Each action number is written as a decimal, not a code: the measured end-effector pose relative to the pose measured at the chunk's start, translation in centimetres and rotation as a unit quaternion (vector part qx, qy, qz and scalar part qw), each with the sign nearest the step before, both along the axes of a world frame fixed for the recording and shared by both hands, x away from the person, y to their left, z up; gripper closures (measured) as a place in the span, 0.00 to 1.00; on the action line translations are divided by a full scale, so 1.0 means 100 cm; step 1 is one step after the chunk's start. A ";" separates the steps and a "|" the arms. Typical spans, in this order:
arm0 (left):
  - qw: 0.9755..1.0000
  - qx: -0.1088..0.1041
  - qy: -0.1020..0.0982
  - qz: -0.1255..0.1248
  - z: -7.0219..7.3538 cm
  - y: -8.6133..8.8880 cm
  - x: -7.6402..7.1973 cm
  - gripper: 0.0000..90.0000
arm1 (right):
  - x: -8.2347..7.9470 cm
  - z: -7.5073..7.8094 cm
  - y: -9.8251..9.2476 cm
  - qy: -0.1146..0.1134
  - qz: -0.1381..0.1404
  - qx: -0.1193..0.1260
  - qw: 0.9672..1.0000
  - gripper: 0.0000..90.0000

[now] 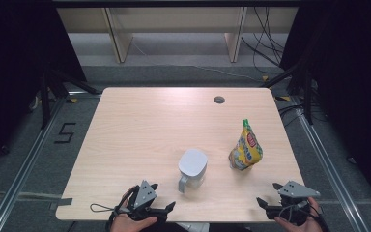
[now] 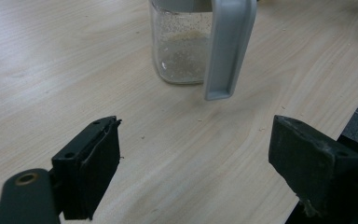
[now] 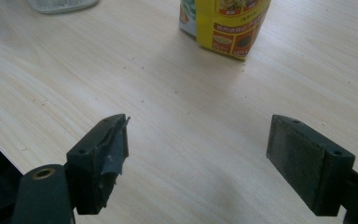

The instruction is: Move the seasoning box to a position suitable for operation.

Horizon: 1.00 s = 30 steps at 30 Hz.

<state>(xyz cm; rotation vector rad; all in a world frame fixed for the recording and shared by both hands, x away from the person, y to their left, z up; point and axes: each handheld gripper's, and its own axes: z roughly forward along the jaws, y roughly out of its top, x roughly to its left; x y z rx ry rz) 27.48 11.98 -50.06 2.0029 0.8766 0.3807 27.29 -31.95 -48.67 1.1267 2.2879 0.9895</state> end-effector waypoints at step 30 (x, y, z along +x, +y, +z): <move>0.998 -0.010 -0.056 -0.011 0.012 -0.025 0.009 0.33 | 0.000 -0.004 0.001 0.011 -0.012 -0.003 1.000 0.24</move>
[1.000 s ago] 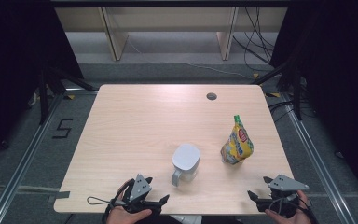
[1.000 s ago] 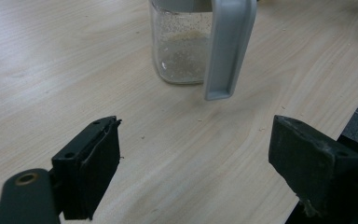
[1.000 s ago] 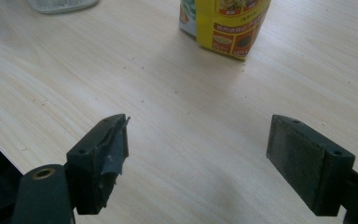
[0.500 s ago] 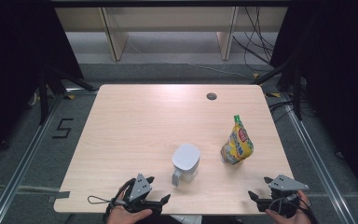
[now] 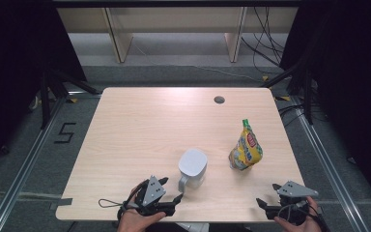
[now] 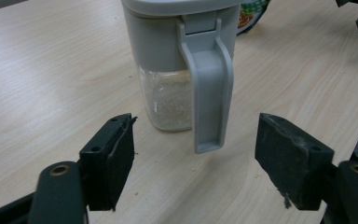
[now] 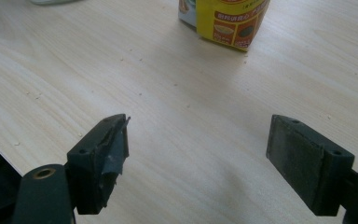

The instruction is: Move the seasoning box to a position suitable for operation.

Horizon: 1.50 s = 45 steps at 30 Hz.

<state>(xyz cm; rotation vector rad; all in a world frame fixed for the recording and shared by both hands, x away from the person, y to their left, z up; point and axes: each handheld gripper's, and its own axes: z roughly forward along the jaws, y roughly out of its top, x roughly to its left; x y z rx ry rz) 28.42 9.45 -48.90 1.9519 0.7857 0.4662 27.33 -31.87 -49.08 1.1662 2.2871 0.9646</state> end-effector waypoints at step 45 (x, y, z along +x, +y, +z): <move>0.998 0.040 -0.022 -0.032 -0.002 0.028 0.042 0.74 | 0.001 -0.002 0.002 0.006 0.019 -0.013 1.000 0.24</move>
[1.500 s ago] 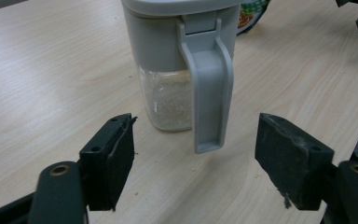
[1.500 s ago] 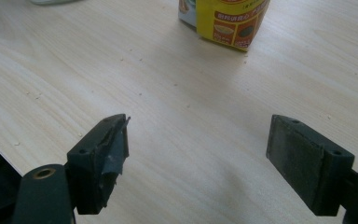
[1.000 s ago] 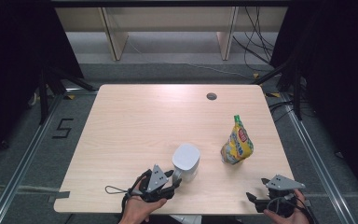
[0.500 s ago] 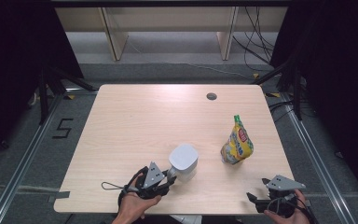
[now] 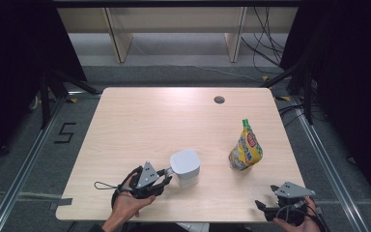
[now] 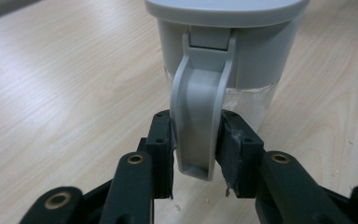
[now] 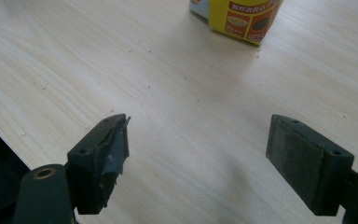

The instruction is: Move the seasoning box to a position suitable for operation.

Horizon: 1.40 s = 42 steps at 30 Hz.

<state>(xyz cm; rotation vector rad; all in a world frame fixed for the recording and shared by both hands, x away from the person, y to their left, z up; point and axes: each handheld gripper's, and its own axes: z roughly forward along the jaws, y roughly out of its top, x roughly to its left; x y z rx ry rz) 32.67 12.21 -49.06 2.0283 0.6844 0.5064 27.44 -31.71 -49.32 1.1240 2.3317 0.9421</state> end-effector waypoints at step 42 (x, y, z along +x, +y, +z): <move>0.995 -0.030 0.033 -0.089 -0.001 -0.011 0.003 0.76 | 0.003 -0.005 -0.001 0.021 -0.005 0.009 1.000 0.25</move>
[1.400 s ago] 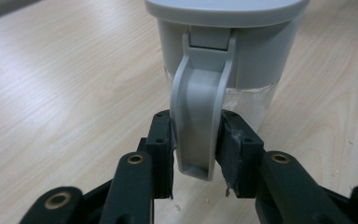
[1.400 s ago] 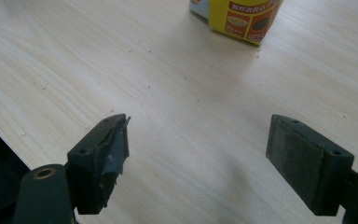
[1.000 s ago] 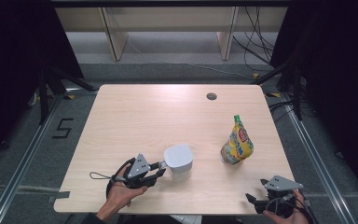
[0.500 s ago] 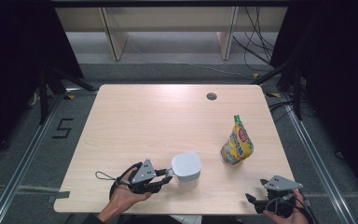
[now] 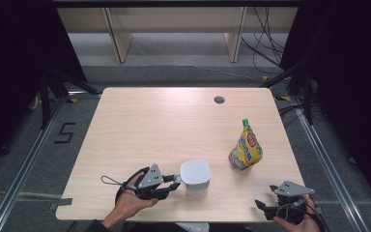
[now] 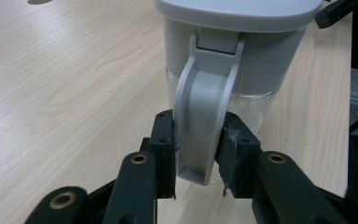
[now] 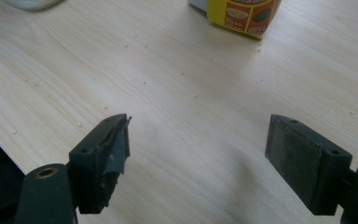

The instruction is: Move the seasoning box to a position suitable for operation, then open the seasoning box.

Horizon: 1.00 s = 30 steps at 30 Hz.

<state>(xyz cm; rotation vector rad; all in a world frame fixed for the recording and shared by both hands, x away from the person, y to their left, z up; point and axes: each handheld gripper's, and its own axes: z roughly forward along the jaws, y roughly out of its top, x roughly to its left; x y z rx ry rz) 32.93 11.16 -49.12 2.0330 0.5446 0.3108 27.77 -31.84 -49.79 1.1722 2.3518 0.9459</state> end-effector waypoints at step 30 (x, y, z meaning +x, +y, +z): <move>0.999 -0.026 0.019 0.029 0.043 0.008 -0.021 0.36 | 0.001 0.000 -0.001 -0.014 0.003 0.010 1.000 0.25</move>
